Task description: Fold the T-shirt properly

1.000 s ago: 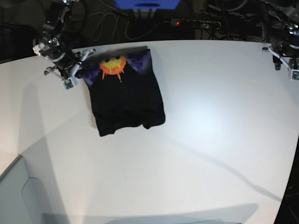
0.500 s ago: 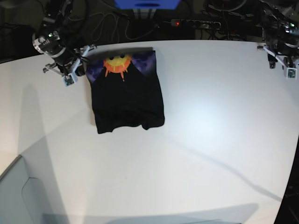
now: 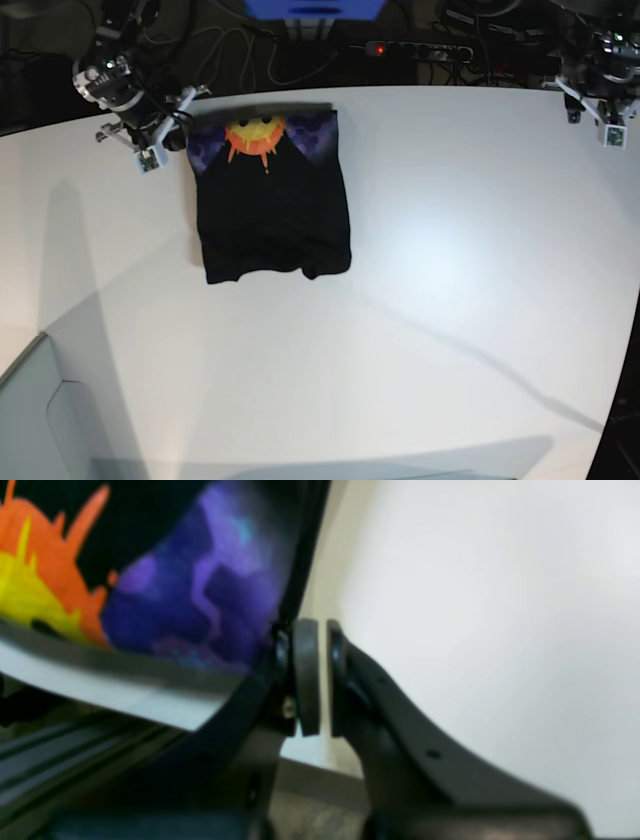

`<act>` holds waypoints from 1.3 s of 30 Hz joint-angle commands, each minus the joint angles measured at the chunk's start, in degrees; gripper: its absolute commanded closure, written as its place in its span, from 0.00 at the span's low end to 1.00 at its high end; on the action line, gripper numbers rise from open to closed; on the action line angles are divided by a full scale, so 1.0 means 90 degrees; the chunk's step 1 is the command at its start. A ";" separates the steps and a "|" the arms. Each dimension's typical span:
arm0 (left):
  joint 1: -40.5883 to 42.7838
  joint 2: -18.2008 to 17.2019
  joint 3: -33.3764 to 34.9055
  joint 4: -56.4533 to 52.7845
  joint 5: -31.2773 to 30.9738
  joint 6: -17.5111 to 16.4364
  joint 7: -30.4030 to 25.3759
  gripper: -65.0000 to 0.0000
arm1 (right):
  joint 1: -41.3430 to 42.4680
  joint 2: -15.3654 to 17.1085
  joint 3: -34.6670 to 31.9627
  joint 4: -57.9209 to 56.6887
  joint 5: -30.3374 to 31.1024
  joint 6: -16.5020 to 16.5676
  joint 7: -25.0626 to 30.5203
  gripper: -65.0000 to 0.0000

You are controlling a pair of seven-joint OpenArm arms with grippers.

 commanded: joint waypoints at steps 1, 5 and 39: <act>0.0128 -0.0038 -0.0024 0.0129 -0.0062 0.0018 -0.0086 0.59 | -0.0071 0.0001 0.0143 0.0286 0.0069 0.0014 0.0140 1.00; 0.0372 0.0187 -0.0024 0.0129 -0.0062 0.0018 -0.0086 0.68 | -0.0355 -0.0117 0.0436 0.0930 0.0069 0.0014 0.0140 1.00; 0.0538 0.0099 0.2740 -0.7089 0.1051 0.0194 -0.4453 1.00 | -0.1263 0.0440 0.1637 -0.4813 0.0001 -0.0025 0.2690 1.00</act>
